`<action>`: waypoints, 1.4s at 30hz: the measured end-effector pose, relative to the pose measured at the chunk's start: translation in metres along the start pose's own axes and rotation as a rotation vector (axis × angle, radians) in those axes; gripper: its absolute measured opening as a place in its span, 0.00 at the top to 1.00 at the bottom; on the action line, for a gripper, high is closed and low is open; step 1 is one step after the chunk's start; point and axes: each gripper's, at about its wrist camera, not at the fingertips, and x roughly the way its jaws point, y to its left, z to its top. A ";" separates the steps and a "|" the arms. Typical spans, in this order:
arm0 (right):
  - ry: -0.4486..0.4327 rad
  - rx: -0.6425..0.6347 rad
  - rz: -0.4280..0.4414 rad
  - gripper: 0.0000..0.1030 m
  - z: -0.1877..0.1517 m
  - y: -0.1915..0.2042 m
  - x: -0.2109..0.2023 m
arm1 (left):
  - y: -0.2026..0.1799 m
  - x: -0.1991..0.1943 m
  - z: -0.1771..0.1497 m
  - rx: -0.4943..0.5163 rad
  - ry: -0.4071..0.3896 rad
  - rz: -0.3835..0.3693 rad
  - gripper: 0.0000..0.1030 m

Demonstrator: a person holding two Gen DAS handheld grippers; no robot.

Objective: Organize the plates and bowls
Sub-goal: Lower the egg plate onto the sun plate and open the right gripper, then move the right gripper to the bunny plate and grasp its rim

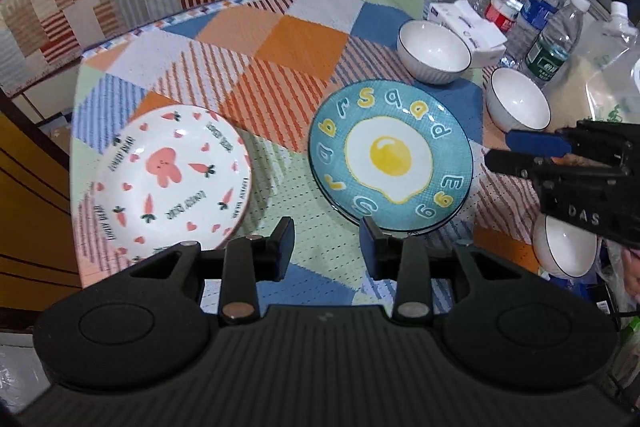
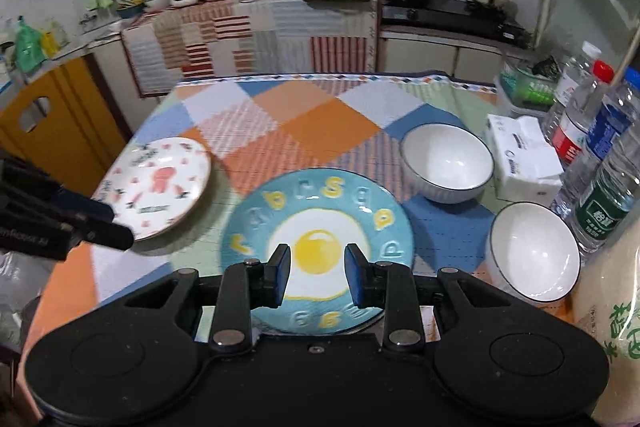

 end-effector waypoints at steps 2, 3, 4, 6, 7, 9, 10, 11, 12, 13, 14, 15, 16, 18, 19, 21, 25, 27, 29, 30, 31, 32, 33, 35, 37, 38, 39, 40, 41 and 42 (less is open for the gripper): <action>-0.004 -0.017 0.019 0.66 0.001 0.007 -0.010 | 0.003 -0.012 -0.003 -0.002 -0.020 0.016 0.60; -0.007 -0.028 0.029 0.66 0.002 0.012 -0.014 | 0.005 -0.017 -0.004 -0.003 -0.027 0.022 0.60; -0.010 -0.038 0.038 0.65 0.003 0.015 -0.018 | 0.008 -0.022 -0.006 -0.010 -0.031 0.027 0.60; -0.015 -0.071 0.039 0.65 0.005 0.026 -0.025 | 0.011 -0.030 -0.011 -0.006 -0.041 0.038 0.55; -0.018 -0.092 0.029 0.65 0.006 0.031 -0.027 | 0.012 -0.033 -0.014 0.000 -0.045 0.046 0.54; -0.027 -0.126 0.026 0.64 0.007 0.041 -0.031 | 0.015 -0.038 -0.019 0.001 -0.047 0.070 0.53; -0.031 -0.131 0.033 0.62 0.008 0.045 -0.033 | 0.018 -0.040 -0.022 -0.002 -0.047 0.078 0.52; -0.035 -0.132 0.042 0.61 0.009 0.048 -0.034 | 0.022 -0.042 -0.024 -0.013 -0.050 0.082 0.50; -0.038 -0.132 0.054 0.56 0.010 0.052 -0.035 | 0.026 -0.043 -0.027 -0.025 -0.053 0.083 0.47; -0.041 -0.131 0.068 0.53 0.011 0.055 -0.035 | 0.031 -0.044 -0.029 -0.041 -0.058 0.083 0.45; -0.045 -0.130 0.082 0.52 0.012 0.057 -0.035 | 0.036 -0.045 -0.032 -0.053 -0.065 0.085 0.40; -0.044 -0.130 0.097 0.51 0.012 0.060 -0.035 | 0.040 -0.045 -0.034 -0.061 -0.076 0.091 0.37; -0.039 -0.136 0.117 0.51 0.013 0.063 -0.033 | 0.044 -0.045 -0.036 -0.064 -0.086 0.097 0.35; -0.040 -0.148 0.145 0.51 0.014 0.069 -0.027 | 0.050 -0.044 -0.041 -0.064 -0.105 0.119 0.27; -0.044 -0.156 0.158 0.51 0.015 0.072 -0.024 | 0.054 -0.042 -0.044 -0.069 -0.111 0.136 0.26; -0.045 -0.165 0.183 0.51 0.017 0.077 -0.014 | 0.062 -0.038 -0.048 -0.071 -0.122 0.155 0.22; -0.056 -0.185 0.245 0.41 0.022 0.087 0.006 | 0.083 -0.030 -0.052 -0.107 -0.155 0.175 0.18; -0.079 -0.208 0.266 0.35 0.025 0.092 0.018 | 0.097 -0.025 -0.056 -0.141 -0.190 0.194 0.14; -0.110 -0.240 0.271 0.34 0.028 0.098 0.028 | 0.109 -0.021 -0.060 -0.162 -0.216 0.215 0.09; -0.129 -0.267 0.271 0.34 0.029 0.102 0.036 | 0.114 -0.018 -0.062 -0.163 -0.225 0.216 0.07; -0.144 -0.282 0.267 0.34 0.030 0.103 0.042 | 0.121 -0.014 -0.064 -0.169 -0.232 0.208 0.07; -0.162 -0.294 0.263 0.34 0.031 0.104 0.049 | 0.127 -0.011 -0.065 -0.179 -0.234 0.200 0.07; -0.178 -0.301 0.256 0.34 0.031 0.106 0.058 | 0.133 -0.009 -0.067 -0.192 -0.240 0.193 0.07; -0.177 -0.296 0.256 0.34 0.035 0.106 0.077 | 0.143 -0.002 -0.069 -0.215 -0.256 0.194 0.07; -0.137 -0.275 0.263 0.34 0.040 0.105 0.098 | 0.153 0.004 -0.072 -0.248 -0.269 0.196 0.07; -0.117 -0.260 0.271 0.34 0.042 0.105 0.108 | 0.158 0.007 -0.074 -0.262 -0.280 0.193 0.07; -0.105 -0.248 0.273 0.34 0.043 0.104 0.116 | 0.163 0.011 -0.075 -0.277 -0.289 0.185 0.07; -0.093 -0.231 0.272 0.34 0.045 0.103 0.125 | 0.167 0.015 -0.077 -0.291 -0.290 0.178 0.07; -0.075 -0.212 0.272 0.34 0.047 0.102 0.134 | 0.171 0.019 -0.078 -0.303 -0.287 0.164 0.07; -0.058 -0.181 0.269 0.34 0.049 0.100 0.144 | 0.177 0.023 -0.079 -0.318 -0.280 0.132 0.07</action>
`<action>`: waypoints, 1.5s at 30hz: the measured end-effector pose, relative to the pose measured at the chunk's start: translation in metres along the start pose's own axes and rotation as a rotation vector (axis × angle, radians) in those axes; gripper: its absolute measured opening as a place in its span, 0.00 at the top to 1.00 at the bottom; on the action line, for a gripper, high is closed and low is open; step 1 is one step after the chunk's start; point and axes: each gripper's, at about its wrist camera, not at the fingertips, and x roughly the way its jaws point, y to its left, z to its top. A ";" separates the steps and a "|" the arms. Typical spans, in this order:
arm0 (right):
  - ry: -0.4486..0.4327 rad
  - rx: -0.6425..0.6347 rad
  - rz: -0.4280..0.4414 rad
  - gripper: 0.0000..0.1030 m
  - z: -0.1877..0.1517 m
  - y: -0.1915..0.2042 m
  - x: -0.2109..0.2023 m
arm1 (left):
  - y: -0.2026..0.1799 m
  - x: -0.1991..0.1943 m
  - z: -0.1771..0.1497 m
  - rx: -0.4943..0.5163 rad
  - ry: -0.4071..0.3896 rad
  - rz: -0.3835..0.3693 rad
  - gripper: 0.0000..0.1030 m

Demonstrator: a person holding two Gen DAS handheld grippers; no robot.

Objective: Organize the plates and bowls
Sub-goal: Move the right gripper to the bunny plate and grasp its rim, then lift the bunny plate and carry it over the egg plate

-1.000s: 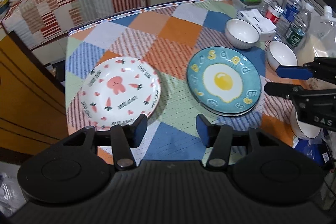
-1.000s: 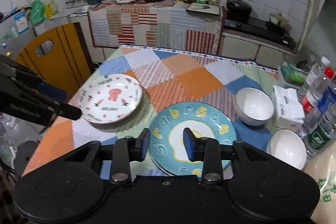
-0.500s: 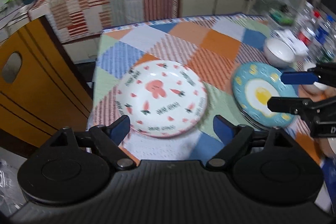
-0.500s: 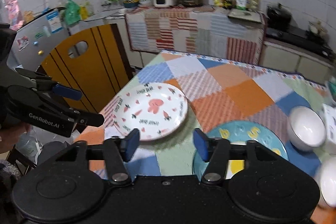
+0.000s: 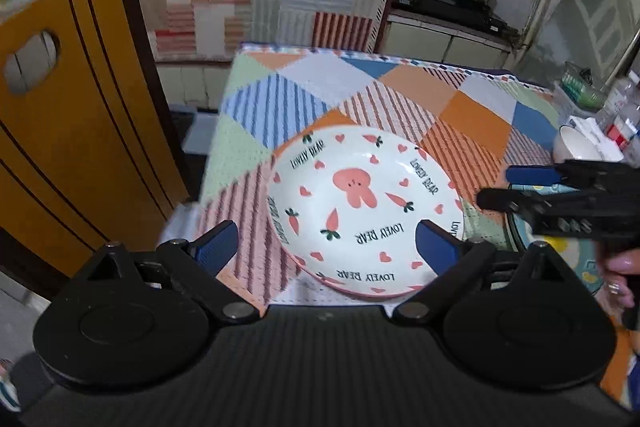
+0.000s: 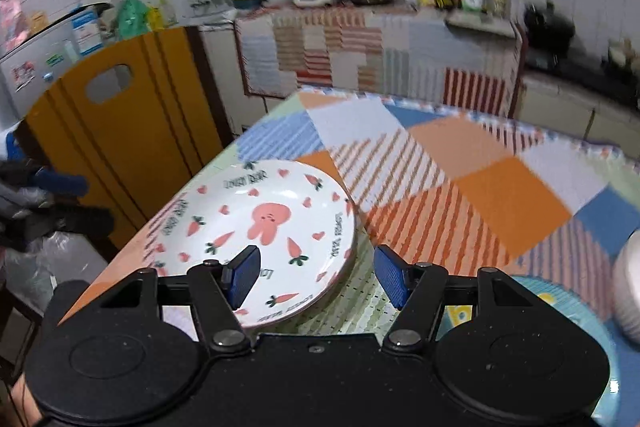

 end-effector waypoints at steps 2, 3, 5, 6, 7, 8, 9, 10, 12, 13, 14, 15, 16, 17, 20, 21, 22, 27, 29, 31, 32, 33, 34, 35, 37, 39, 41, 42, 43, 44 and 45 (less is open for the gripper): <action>0.033 0.082 0.013 0.34 0.001 -0.010 0.016 | 0.011 0.011 -0.002 -0.051 0.027 -0.049 0.08; 0.048 0.129 0.021 0.35 0.002 -0.015 0.023 | 0.014 0.015 -0.004 -0.067 0.030 -0.044 0.08; 0.055 0.201 0.036 0.35 0.001 -0.021 0.033 | 0.017 0.024 -0.007 -0.060 0.029 -0.022 0.08; 0.058 0.221 0.036 0.36 0.002 -0.023 0.037 | 0.019 0.028 -0.009 -0.060 0.026 -0.012 0.09; 0.061 0.229 0.036 0.38 0.003 -0.024 0.042 | 0.021 0.032 -0.010 -0.066 0.027 -0.008 0.10; 0.062 0.226 0.034 0.39 0.004 -0.024 0.046 | 0.024 0.036 -0.011 -0.077 0.032 -0.011 0.10; 0.063 0.220 0.029 0.39 0.004 -0.023 0.050 | 0.027 0.041 -0.012 -0.094 0.039 -0.010 0.10; 0.067 0.213 0.027 0.41 0.005 -0.023 0.054 | 0.028 0.046 -0.012 -0.105 0.044 0.012 0.10; 0.081 0.205 0.018 0.44 0.006 -0.022 0.061 | 0.030 0.053 -0.013 -0.110 0.035 0.036 0.10; 0.090 0.206 0.014 0.48 0.006 -0.022 0.065 | 0.031 0.058 -0.014 -0.116 0.031 0.037 0.11; 0.098 0.206 0.015 0.51 0.007 -0.023 0.068 | 0.032 0.062 -0.016 -0.123 0.030 0.042 0.12; 0.108 0.198 0.019 0.59 0.007 -0.023 0.072 | 0.034 0.065 -0.017 -0.131 0.032 0.044 0.18; 0.121 0.189 0.016 0.75 0.007 -0.024 0.077 | 0.035 0.068 -0.018 -0.140 0.036 0.045 0.25; 0.141 0.180 -0.004 0.85 0.007 -0.023 0.080 | 0.037 0.071 -0.020 -0.157 0.038 0.047 0.47; 0.138 0.216 0.005 0.87 0.005 -0.030 0.080 | 0.043 0.077 -0.026 -0.211 0.050 -0.018 0.62; 0.139 0.210 0.018 0.87 0.005 -0.032 0.080 | 0.043 0.078 -0.027 -0.217 0.055 -0.030 0.65; 0.139 0.195 0.027 0.87 0.005 -0.033 0.080 | 0.042 0.079 -0.026 -0.212 0.065 -0.038 0.66; 0.171 0.184 0.082 0.86 0.008 -0.042 0.084 | 0.042 0.090 -0.027 -0.245 0.120 -0.075 0.84; 0.200 0.156 0.104 0.84 0.011 -0.043 0.089 | 0.046 0.092 -0.028 -0.281 0.123 -0.098 0.84; 0.251 0.121 0.128 0.72 0.011 -0.037 0.097 | 0.047 0.092 -0.027 -0.282 0.136 -0.102 0.84; 0.255 0.116 0.127 0.72 0.011 -0.032 0.099 | 0.048 0.091 -0.027 -0.292 0.142 -0.102 0.84; 0.251 0.096 0.111 0.71 0.010 -0.027 0.098 | 0.049 0.091 -0.026 -0.302 0.152 -0.101 0.84; 0.252 0.077 0.107 0.72 0.010 -0.025 0.098 | 0.050 0.091 -0.025 -0.307 0.164 -0.099 0.84; 0.253 0.077 0.118 0.73 0.009 -0.025 0.097 | 0.051 0.089 -0.025 -0.310 0.168 -0.097 0.84; 0.244 0.114 0.144 0.77 0.005 -0.029 0.093 | 0.051 0.085 -0.022 -0.310 0.174 -0.089 0.84; 0.228 0.098 0.163 0.78 0.004 -0.026 0.084 | 0.049 0.078 -0.017 -0.287 0.169 -0.070 0.83; 0.212 0.081 0.173 0.78 0.006 -0.020 0.073 | 0.047 0.072 -0.014 -0.269 0.169 -0.060 0.82; 0.209 0.088 0.171 0.78 0.007 -0.018 0.069 | 0.045 0.068 -0.012 -0.263 0.164 -0.059 0.82; 0.206 0.082 0.163 0.78 0.007 -0.015 0.064 | 0.042 0.063 -0.011 -0.250 0.152 -0.056 0.82; 0.195 0.072 0.162 0.78 0.007 -0.014 0.059 | 0.040 0.058 -0.010 -0.235 0.142 -0.060 0.82; 0.179 0.077 0.166 0.78 0.006 -0.014 0.052 | 0.037 0.053 -0.009 -0.216 0.134 -0.065 0.82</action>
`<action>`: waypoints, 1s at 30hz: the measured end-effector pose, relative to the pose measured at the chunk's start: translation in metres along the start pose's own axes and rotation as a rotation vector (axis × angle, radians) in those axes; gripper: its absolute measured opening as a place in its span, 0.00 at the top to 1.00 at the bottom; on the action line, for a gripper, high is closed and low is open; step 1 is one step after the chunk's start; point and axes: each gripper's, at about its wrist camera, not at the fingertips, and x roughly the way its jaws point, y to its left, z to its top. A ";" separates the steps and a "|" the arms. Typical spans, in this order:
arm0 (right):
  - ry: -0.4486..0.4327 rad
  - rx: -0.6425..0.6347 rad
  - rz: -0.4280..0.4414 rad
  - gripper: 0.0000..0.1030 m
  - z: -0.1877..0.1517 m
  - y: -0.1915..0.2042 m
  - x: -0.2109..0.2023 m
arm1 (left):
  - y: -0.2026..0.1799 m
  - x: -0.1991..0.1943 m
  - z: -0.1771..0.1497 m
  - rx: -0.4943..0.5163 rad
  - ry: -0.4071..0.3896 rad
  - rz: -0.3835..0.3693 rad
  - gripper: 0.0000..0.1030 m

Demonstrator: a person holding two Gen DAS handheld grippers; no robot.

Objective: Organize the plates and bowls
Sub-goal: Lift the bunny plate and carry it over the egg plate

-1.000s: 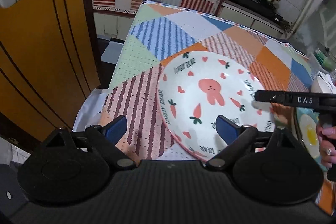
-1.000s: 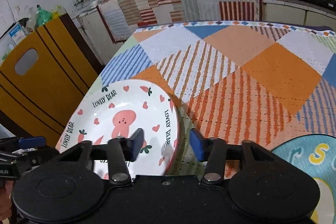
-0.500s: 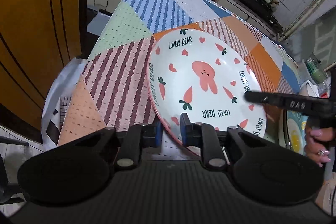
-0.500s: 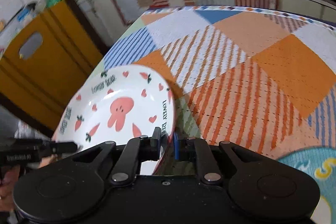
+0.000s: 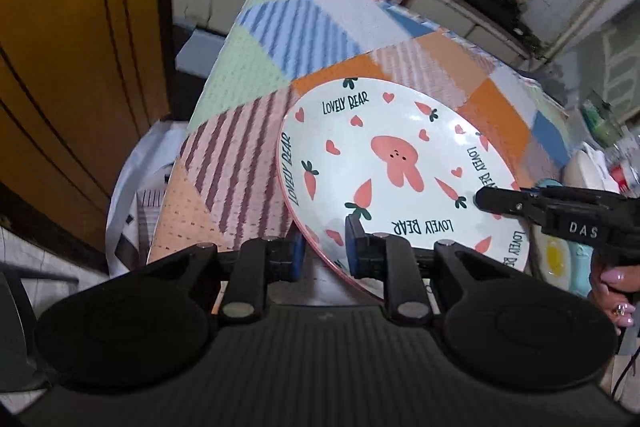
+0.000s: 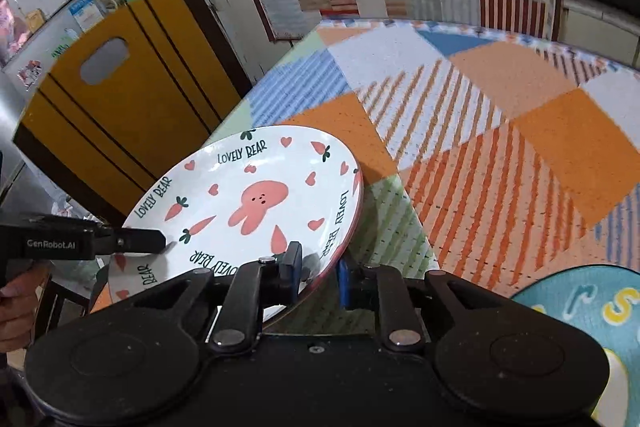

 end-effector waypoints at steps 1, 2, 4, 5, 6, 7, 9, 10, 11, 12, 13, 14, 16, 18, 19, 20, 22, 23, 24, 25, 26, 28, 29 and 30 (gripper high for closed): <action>-0.015 0.010 0.006 0.78 -0.002 0.000 -0.007 | -0.004 -0.005 0.000 0.014 -0.005 -0.004 0.82; -0.026 0.011 0.009 0.78 -0.003 0.000 -0.014 | -0.008 -0.012 0.000 0.026 -0.010 -0.008 0.82; -0.047 0.002 0.005 0.78 -0.007 0.005 -0.028 | -0.015 -0.025 -0.003 0.043 -0.029 -0.011 0.82; -0.055 0.004 0.008 0.78 -0.009 0.006 -0.035 | -0.018 -0.033 -0.005 0.036 -0.044 -0.011 0.82; -0.065 0.004 0.015 0.78 -0.011 0.008 -0.044 | -0.023 -0.040 -0.006 0.043 -0.053 -0.010 0.82; -0.077 0.001 0.016 0.78 -0.012 0.012 -0.051 | -0.027 -0.048 -0.008 0.054 -0.062 -0.010 0.82; -0.097 -0.004 0.017 0.78 -0.017 0.017 -0.068 | -0.037 -0.062 -0.009 0.074 -0.069 -0.016 0.82; -0.109 -0.003 0.015 0.78 -0.018 0.019 -0.076 | -0.041 -0.068 -0.010 0.076 -0.067 -0.025 0.82; -0.122 -0.003 0.013 0.78 -0.020 0.020 -0.084 | -0.044 -0.076 -0.009 0.068 -0.060 -0.044 0.83; -0.140 -0.002 0.011 0.78 -0.023 0.021 -0.094 | -0.047 -0.083 -0.009 0.069 -0.058 -0.065 0.83; -0.156 0.000 0.010 0.78 -0.025 0.022 -0.101 | -0.052 -0.092 -0.010 0.093 -0.067 -0.082 0.83; -0.179 -0.002 0.012 0.78 -0.028 0.023 -0.111 | -0.057 -0.098 -0.010 0.117 -0.075 -0.088 0.83; -0.212 -0.010 0.020 0.78 -0.032 0.023 -0.126 | -0.069 -0.109 -0.010 0.164 -0.085 -0.099 0.83; -0.233 -0.010 0.009 0.78 -0.035 0.023 -0.143 | -0.082 -0.114 -0.010 0.193 -0.076 -0.115 0.83; -0.241 -0.008 0.002 0.78 -0.036 0.021 -0.150 | -0.089 -0.116 -0.009 0.208 -0.071 -0.130 0.83; -0.247 -0.005 -0.006 0.78 -0.037 0.019 -0.155 | -0.096 -0.116 -0.009 0.220 -0.063 -0.141 0.83; -0.252 0.001 -0.030 0.78 -0.040 0.013 -0.170 | -0.110 -0.113 -0.009 0.245 -0.045 -0.162 0.83; -0.252 0.005 -0.038 0.78 -0.043 0.010 -0.176 | -0.117 -0.110 -0.010 0.253 -0.034 -0.169 0.83; -0.253 0.010 -0.052 0.78 -0.045 0.007 -0.183 | -0.124 -0.108 -0.009 0.263 -0.021 -0.178 0.82; -0.253 0.017 -0.065 0.78 -0.048 0.004 -0.188 | -0.132 -0.104 -0.008 0.271 -0.005 -0.186 0.82; -0.251 0.025 -0.075 0.78 -0.050 0.001 -0.192 | -0.139 -0.101 -0.007 0.280 0.008 -0.192 0.82; -0.247 0.045 -0.100 0.78 -0.056 -0.008 -0.201 | -0.154 -0.094 -0.004 0.296 0.029 -0.201 0.82; -0.248 0.057 -0.110 0.78 -0.061 -0.011 -0.205 | -0.160 -0.092 -0.004 0.298 0.039 -0.206 0.82; -0.249 0.070 -0.117 0.78 -0.065 -0.014 -0.208 | -0.164 -0.088 -0.003 0.298 0.049 -0.214 0.82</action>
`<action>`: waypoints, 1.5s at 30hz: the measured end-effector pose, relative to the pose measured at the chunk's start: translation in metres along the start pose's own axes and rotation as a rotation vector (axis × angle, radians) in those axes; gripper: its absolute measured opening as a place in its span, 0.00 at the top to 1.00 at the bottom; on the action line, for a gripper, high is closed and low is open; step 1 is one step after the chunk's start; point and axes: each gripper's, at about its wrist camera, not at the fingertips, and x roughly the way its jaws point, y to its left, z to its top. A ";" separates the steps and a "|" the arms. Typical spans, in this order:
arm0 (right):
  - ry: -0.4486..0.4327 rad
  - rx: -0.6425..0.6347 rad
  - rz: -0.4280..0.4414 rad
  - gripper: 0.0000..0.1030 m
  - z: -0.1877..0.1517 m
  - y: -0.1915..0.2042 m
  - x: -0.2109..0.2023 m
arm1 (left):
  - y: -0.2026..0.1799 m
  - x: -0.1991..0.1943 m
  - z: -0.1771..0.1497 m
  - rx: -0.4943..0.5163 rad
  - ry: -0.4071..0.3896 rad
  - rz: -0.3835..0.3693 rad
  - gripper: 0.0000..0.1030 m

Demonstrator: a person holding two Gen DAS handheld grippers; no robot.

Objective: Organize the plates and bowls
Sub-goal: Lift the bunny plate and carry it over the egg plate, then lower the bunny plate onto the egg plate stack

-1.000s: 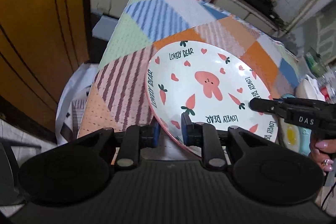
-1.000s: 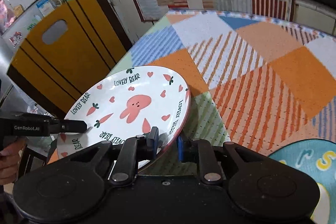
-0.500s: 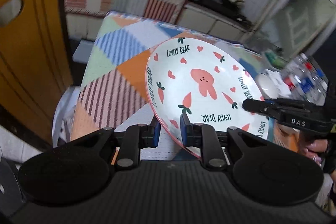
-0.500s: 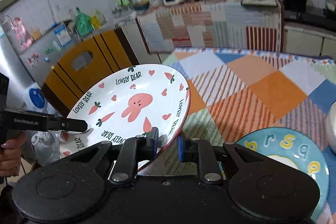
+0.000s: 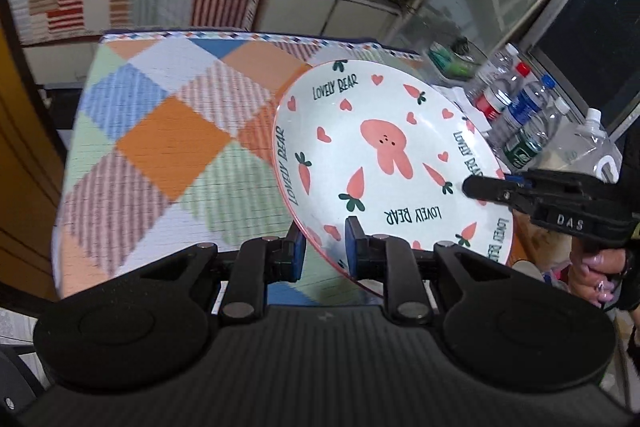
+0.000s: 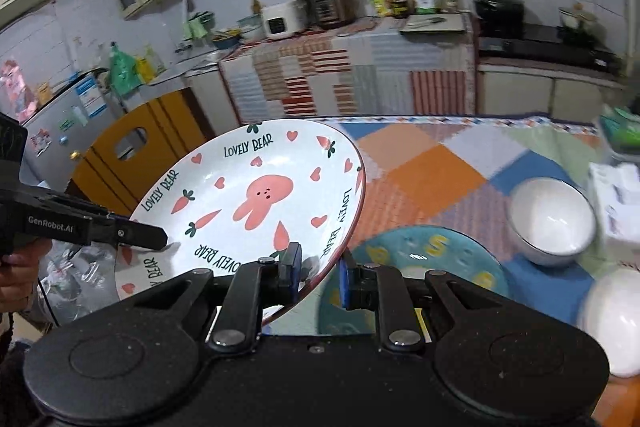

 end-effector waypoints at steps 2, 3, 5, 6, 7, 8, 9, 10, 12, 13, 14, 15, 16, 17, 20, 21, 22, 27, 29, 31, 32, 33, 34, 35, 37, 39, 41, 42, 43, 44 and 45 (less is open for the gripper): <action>-0.004 0.021 -0.022 0.78 -0.004 -0.010 -0.006 | -0.004 0.013 0.007 0.004 0.030 -0.027 0.82; -0.007 0.026 -0.030 0.78 -0.006 -0.014 -0.008 | -0.005 0.018 0.009 0.008 0.041 -0.040 0.83; -0.017 0.029 -0.046 0.78 -0.010 -0.019 -0.011 | -0.007 0.027 0.013 0.021 0.061 -0.057 0.83; -0.017 0.028 -0.053 0.77 -0.013 -0.020 -0.011 | -0.010 0.031 0.014 0.029 0.067 -0.055 0.83; -0.011 0.025 -0.056 0.77 -0.015 -0.021 -0.012 | -0.011 0.034 0.013 0.029 0.073 -0.053 0.83; 0.000 0.028 -0.057 0.77 -0.016 -0.025 -0.012 | -0.014 0.040 0.014 0.032 0.082 -0.051 0.83; 0.011 0.035 -0.061 0.77 -0.017 -0.028 -0.012 | -0.016 0.047 0.014 0.028 0.092 -0.052 0.82; 0.019 0.039 -0.071 0.77 -0.018 -0.031 -0.011 | -0.018 0.054 0.014 0.017 0.106 -0.058 0.81; 0.032 0.043 -0.089 0.77 -0.021 -0.041 -0.010 | -0.021 0.070 0.013 0.002 0.127 -0.061 0.80; 0.039 0.051 -0.096 0.77 -0.024 -0.046 -0.010 | -0.022 0.078 0.013 0.004 0.133 -0.053 0.80; 0.048 0.058 -0.100 0.77 -0.026 -0.050 -0.009 | -0.025 0.086 0.012 0.009 0.138 -0.043 0.80; 0.058 0.065 -0.108 0.77 -0.028 -0.055 -0.006 | -0.028 0.094 0.011 0.011 0.145 -0.033 0.80; 0.065 0.073 -0.116 0.77 -0.030 -0.058 -0.003 | -0.030 0.101 0.010 0.016 0.153 -0.024 0.80; 0.073 0.080 -0.120 0.77 -0.033 -0.062 -0.001 | -0.031 0.107 0.008 0.019 0.160 -0.023 0.79; 0.075 0.135 -0.106 0.77 -0.044 -0.076 0.004 | -0.024 0.119 0.002 0.010 0.178 -0.034 0.79; 0.074 0.156 -0.098 0.77 -0.047 -0.078 0.006 | -0.022 0.121 0.000 0.010 0.186 -0.036 0.79; 0.078 0.160 -0.097 0.77 -0.051 -0.078 0.008 | -0.019 0.124 -0.002 0.015 0.194 -0.032 0.79; 0.125 0.170 -0.100 0.77 -0.064 -0.080 0.026 | -0.017 0.138 -0.005 0.028 0.215 -0.004 0.79; 0.138 0.187 -0.104 0.77 -0.069 -0.084 0.029 | -0.016 0.144 -0.007 0.030 0.222 0.001 0.79; 0.154 0.192 -0.109 0.77 -0.070 -0.085 0.033 | -0.017 0.150 -0.010 0.037 0.232 0.012 0.77; 0.163 0.193 -0.111 0.77 -0.071 -0.086 0.035 | -0.016 0.153 -0.012 0.041 0.234 0.014 0.77; 0.173 0.194 -0.115 0.77 -0.071 -0.086 0.037 | -0.016 0.155 -0.013 0.042 0.235 0.016 0.77; 0.184 0.197 -0.122 0.77 -0.072 -0.086 0.039 | -0.015 0.156 -0.014 0.041 0.235 0.019 0.77; 0.194 0.207 -0.128 0.77 -0.072 -0.086 0.041 | -0.015 0.156 -0.014 0.045 0.230 0.021 0.77; 0.196 0.216 -0.136 0.77 -0.073 -0.084 0.042 | -0.014 0.157 -0.014 0.051 0.227 0.025 0.77; 0.194 0.222 -0.137 0.77 -0.074 -0.083 0.043 | -0.013 0.157 -0.012 0.047 0.225 0.023 0.77; 0.197 0.226 -0.152 0.77 -0.072 -0.082 0.045 | -0.013 0.157 -0.012 0.046 0.221 0.023 0.77; 0.199 0.217 -0.160 0.76 -0.071 -0.081 0.045 | -0.013 0.157 -0.012 0.046 0.220 0.022 0.77; 0.203 0.205 -0.173 0.75 -0.070 -0.079 0.046 | -0.013 0.156 -0.012 0.046 0.216 0.020 0.77; 0.208 0.194 -0.189 0.75 -0.068 -0.078 0.048 | -0.014 0.156 -0.011 0.049 0.211 0.018 0.77; 0.216 0.179 -0.206 0.74 -0.067 -0.076 0.049 | -0.016 0.155 -0.012 0.059 0.204 0.016 0.77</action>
